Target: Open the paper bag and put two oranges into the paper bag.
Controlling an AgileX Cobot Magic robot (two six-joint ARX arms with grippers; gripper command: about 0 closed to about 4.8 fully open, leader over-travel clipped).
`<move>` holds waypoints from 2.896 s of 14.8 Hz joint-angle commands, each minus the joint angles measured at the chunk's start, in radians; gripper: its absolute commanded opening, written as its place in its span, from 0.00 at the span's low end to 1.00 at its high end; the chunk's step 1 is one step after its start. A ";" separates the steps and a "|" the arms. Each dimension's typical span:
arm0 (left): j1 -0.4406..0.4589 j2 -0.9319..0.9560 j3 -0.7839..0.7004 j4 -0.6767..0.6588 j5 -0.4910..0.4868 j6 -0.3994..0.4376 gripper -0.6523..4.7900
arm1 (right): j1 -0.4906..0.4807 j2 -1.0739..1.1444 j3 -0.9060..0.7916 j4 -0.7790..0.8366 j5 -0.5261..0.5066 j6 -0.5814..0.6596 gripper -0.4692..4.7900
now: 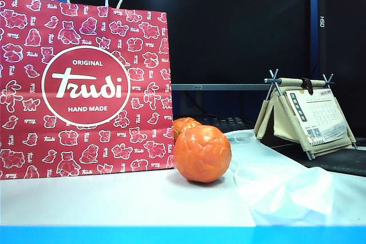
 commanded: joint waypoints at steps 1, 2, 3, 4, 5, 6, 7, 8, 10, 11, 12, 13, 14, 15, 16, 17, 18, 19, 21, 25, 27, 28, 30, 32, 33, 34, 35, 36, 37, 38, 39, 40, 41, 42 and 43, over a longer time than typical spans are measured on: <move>0.000 0.000 0.000 0.008 0.198 -0.103 0.17 | 0.001 -0.002 -0.003 0.144 -0.195 0.015 0.42; 0.000 0.000 0.000 0.028 0.268 -0.112 0.17 | 0.001 -0.002 -0.003 0.212 -0.274 0.027 0.42; 0.000 0.000 0.002 0.058 0.316 -0.125 0.18 | 0.001 -0.002 0.003 0.262 -0.304 0.056 0.42; 0.000 0.000 0.003 0.103 0.351 -0.157 0.21 | 0.001 -0.002 0.026 0.259 -0.305 0.064 0.42; 0.000 0.000 0.011 0.137 0.365 -0.194 0.29 | 0.001 -0.002 0.055 0.259 -0.305 0.063 0.42; 0.000 0.000 0.032 0.140 0.369 -0.194 0.29 | 0.001 -0.002 0.084 0.258 -0.305 0.063 0.43; 0.000 0.000 0.087 0.140 0.368 -0.193 0.31 | 0.001 -0.002 0.132 0.258 -0.305 0.056 0.47; 0.000 0.000 0.124 0.140 0.365 -0.191 0.32 | 0.001 -0.002 0.163 0.254 -0.305 0.041 0.49; 0.000 0.001 0.290 0.147 0.289 -0.171 0.33 | 0.001 0.002 0.263 0.242 -0.304 0.017 0.49; 0.001 0.025 0.404 0.148 0.243 -0.121 0.33 | 0.001 0.024 0.339 0.229 -0.303 -0.014 0.49; 0.001 0.088 0.510 0.129 0.238 -0.090 0.33 | 0.000 0.070 0.414 0.202 -0.296 -0.023 0.48; 0.001 0.179 0.620 0.080 0.269 -0.063 0.33 | 0.000 0.132 0.492 0.142 -0.298 -0.031 0.46; 0.001 0.256 0.703 0.029 0.295 -0.045 0.33 | 0.001 0.197 0.564 0.090 -0.304 -0.038 0.47; 0.001 0.372 0.822 -0.058 0.332 -0.011 0.34 | 0.001 0.280 0.645 0.056 -0.346 -0.042 0.47; 0.001 0.485 0.938 -0.180 0.330 0.069 0.35 | 0.001 0.353 0.715 0.048 -0.409 -0.085 0.48; 0.001 0.593 1.046 -0.321 0.300 0.159 0.35 | 0.002 0.402 0.768 0.042 -0.449 -0.109 0.48; 0.001 0.678 1.128 -0.441 0.269 0.212 0.35 | 0.002 0.444 0.824 0.002 -0.470 -0.107 0.48; 0.001 0.768 1.211 -0.569 0.205 0.260 0.35 | 0.002 0.480 0.882 -0.076 -0.492 -0.112 0.50; 0.001 0.985 1.366 -0.798 -0.052 0.315 0.71 | 0.003 0.529 0.954 -0.191 -0.550 -0.148 0.50; 0.000 1.210 1.381 -0.760 -0.084 0.376 0.71 | 0.003 0.534 0.948 -0.407 -0.563 -0.226 0.51; 0.001 1.250 1.381 -0.726 -0.090 0.398 0.71 | 0.003 0.533 0.947 -0.422 -0.563 -0.226 0.51; 0.001 1.263 1.381 -0.707 -0.086 0.417 0.71 | 0.003 0.533 0.947 -0.420 -0.562 -0.226 0.51; 0.000 1.263 1.398 -0.716 -0.078 0.417 0.71 | 0.003 0.534 0.947 -0.420 -0.561 -0.226 0.51; 0.000 1.263 1.463 -0.733 -0.078 0.418 0.71 | 0.003 0.534 0.947 -0.420 -0.558 -0.226 0.51; 0.000 1.263 1.493 -0.729 -0.078 0.422 0.71 | 0.003 0.534 0.947 -0.420 -0.558 -0.227 0.51; 0.000 1.264 1.511 -0.719 -0.078 0.425 0.71 | 0.003 0.534 0.947 -0.420 -0.558 -0.227 0.51; 0.000 1.268 1.524 -0.670 -0.073 0.424 0.71 | 0.003 0.534 0.947 -0.420 -0.558 -0.226 0.51; 0.000 1.285 1.524 -0.682 -0.040 0.428 0.71 | 0.003 0.534 0.947 -0.420 -0.559 -0.226 0.51; 0.000 1.320 1.524 -0.694 -0.029 0.444 0.76 | 0.003 0.534 0.947 -0.421 -0.560 -0.225 0.51; 0.000 1.346 1.524 -0.699 -0.029 0.446 0.76 | 0.003 0.534 0.947 -0.421 -0.563 -0.225 0.51; 0.000 1.370 1.524 -0.703 -0.034 0.448 0.76 | 0.003 0.534 0.947 -0.422 -0.563 -0.225 0.51; 0.000 1.389 1.524 -0.704 -0.040 0.451 0.76 | 0.003 0.534 0.947 -0.422 -0.564 -0.224 0.51; 0.000 1.410 1.524 -0.705 -0.040 0.453 0.76 | 0.003 0.533 0.947 -0.424 -0.567 -0.217 0.51; 0.001 1.424 1.524 -0.708 -0.039 0.470 0.76 | 0.003 0.533 0.947 -0.429 -0.566 -0.218 0.51; 0.000 1.432 1.524 -0.712 -0.032 0.469 0.76 | 0.003 0.533 0.947 -0.428 -0.566 -0.218 0.51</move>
